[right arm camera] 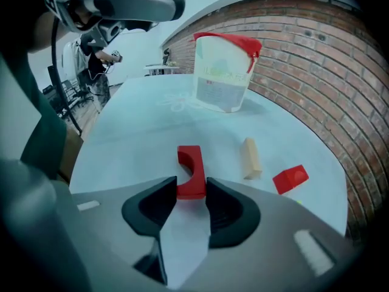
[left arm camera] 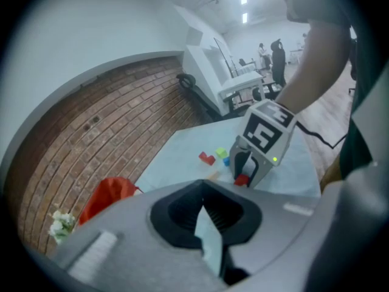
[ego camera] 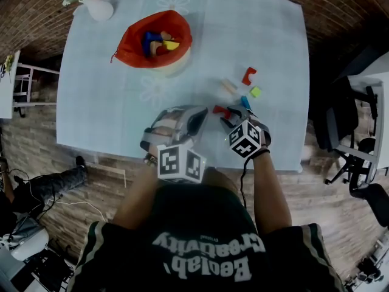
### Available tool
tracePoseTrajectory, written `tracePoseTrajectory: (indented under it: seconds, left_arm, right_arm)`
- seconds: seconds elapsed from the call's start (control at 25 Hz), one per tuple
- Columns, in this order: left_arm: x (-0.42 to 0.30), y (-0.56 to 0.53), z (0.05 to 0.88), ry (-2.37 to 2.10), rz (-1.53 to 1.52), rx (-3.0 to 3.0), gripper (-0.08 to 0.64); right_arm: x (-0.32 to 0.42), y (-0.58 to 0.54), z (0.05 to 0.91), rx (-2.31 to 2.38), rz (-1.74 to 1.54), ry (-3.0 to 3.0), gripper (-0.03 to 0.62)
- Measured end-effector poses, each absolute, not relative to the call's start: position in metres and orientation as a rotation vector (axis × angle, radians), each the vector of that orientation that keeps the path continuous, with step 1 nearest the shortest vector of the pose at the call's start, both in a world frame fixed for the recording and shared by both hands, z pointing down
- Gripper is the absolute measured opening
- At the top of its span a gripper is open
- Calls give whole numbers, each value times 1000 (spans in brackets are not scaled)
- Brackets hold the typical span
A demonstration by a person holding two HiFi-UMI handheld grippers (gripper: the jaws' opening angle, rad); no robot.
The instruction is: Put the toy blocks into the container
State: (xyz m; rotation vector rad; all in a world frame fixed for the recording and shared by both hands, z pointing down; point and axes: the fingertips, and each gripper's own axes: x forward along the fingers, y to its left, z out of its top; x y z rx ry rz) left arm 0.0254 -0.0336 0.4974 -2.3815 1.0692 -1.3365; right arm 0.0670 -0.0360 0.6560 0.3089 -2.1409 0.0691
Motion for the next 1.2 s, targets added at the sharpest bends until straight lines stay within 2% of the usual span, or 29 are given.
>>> tracePoseTrajectory:
  seconds: [0.04, 0.44, 1.2]
  left_arm:
    - [24, -34, 498, 1074, -1336, -2382, 5]
    - [14, -36, 495, 1083, -1353, -2369, 3]
    - [4, -40, 436, 1242, -1270, -2281, 5]
  right_arm:
    - [67, -35, 657, 306, 67, -2136, 152]
    - [67, -36, 642, 339, 77, -2154, 150]
    - [79, -59, 471, 669, -136, -2345, 150]
